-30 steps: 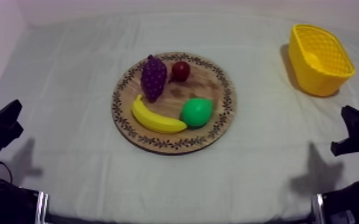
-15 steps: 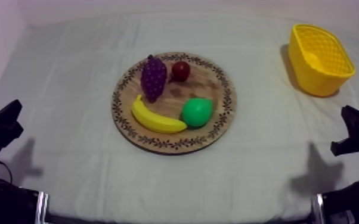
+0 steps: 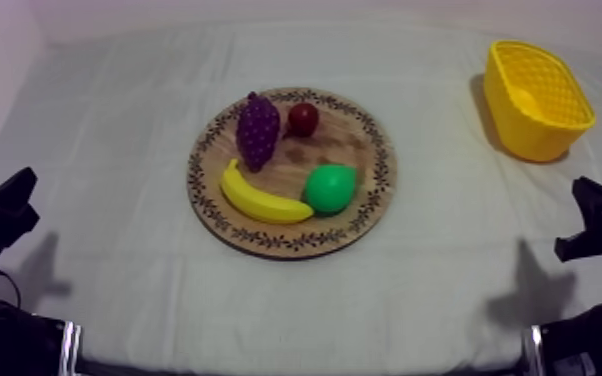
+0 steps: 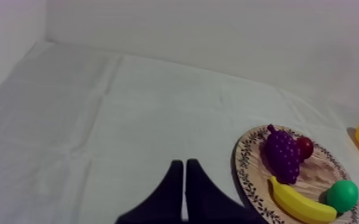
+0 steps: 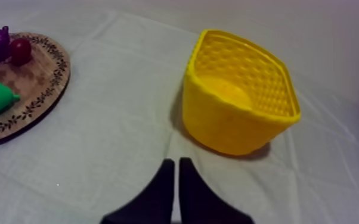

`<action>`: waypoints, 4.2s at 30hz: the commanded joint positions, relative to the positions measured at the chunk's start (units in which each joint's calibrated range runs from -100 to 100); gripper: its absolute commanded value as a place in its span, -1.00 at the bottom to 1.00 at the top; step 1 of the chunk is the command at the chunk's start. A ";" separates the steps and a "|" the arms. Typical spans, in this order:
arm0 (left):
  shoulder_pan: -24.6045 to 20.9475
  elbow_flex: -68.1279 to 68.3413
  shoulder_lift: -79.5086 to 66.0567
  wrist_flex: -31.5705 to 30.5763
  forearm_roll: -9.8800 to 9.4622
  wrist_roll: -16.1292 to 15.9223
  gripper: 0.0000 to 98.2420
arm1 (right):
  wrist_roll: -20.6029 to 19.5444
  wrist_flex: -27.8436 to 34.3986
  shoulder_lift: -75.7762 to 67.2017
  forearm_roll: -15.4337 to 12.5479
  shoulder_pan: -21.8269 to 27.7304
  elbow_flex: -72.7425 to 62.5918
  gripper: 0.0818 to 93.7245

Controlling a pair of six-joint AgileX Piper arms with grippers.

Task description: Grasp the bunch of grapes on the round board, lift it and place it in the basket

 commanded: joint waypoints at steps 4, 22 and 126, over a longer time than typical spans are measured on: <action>0.00 -0.03 0.00 0.01 0.02 0.01 -1.00 | 0.01 0.04 0.00 0.00 0.02 -0.02 -0.99; 0.00 -0.03 0.00 0.01 0.02 0.01 -1.00 | -0.80 -1.01 0.00 -1.73 0.12 -0.02 -0.99; 0.00 -0.03 0.00 0.01 0.02 0.01 -1.00 | -31.17 62.26 126.11 15.46 -36.28 -141.07 -0.81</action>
